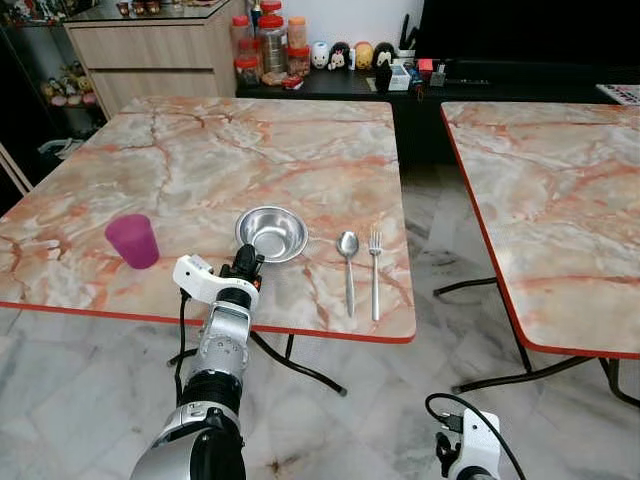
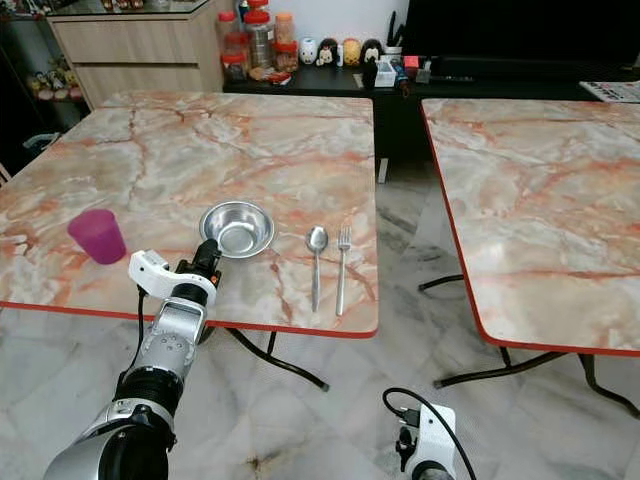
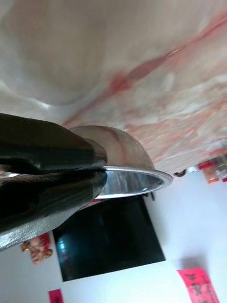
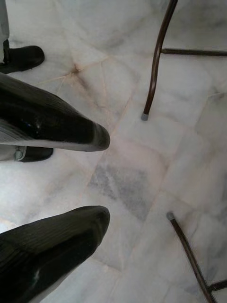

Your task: Setting the table

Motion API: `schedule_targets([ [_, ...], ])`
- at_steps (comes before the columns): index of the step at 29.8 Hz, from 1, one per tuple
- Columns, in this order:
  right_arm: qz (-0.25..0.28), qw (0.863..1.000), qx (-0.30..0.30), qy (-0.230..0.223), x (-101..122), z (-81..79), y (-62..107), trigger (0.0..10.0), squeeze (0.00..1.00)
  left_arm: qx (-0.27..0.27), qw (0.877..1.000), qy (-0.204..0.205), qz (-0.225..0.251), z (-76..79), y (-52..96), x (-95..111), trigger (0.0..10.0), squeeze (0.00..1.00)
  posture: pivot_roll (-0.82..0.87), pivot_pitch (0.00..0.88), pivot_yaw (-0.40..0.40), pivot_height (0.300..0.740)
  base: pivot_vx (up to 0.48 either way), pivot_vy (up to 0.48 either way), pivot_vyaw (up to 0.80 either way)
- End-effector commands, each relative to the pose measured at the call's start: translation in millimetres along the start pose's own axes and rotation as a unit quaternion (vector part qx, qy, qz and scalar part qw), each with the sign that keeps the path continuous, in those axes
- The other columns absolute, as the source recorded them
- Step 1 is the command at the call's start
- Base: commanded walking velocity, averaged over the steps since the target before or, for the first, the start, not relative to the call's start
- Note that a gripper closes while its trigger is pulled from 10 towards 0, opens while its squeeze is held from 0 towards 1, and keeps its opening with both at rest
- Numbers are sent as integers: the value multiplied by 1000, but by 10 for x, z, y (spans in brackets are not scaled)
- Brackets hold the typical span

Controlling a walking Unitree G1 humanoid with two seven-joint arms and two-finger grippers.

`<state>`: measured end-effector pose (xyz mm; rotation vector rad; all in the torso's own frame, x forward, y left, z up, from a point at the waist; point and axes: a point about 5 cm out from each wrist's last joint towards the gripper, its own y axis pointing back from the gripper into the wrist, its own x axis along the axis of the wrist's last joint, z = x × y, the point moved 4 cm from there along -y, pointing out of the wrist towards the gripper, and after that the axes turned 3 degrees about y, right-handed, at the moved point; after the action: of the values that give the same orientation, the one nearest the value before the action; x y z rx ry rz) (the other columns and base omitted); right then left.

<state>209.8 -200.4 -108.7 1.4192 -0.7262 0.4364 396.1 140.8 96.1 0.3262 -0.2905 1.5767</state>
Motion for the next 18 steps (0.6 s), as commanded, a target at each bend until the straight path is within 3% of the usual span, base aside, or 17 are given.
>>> schedule_targets([
  [1,-3,1000,0,-2,-8,-5,0,10000,0,-10,1000,8,2,106,-26,-40,10000,0,-11,0,17,740,0,-240,0],
  [18,-8,1000,2,-6,-39,-17,7,10000,0,-25,999,17,15,225,-56,19,10000,0,-9,0,15,740,0,-346,-47],
])
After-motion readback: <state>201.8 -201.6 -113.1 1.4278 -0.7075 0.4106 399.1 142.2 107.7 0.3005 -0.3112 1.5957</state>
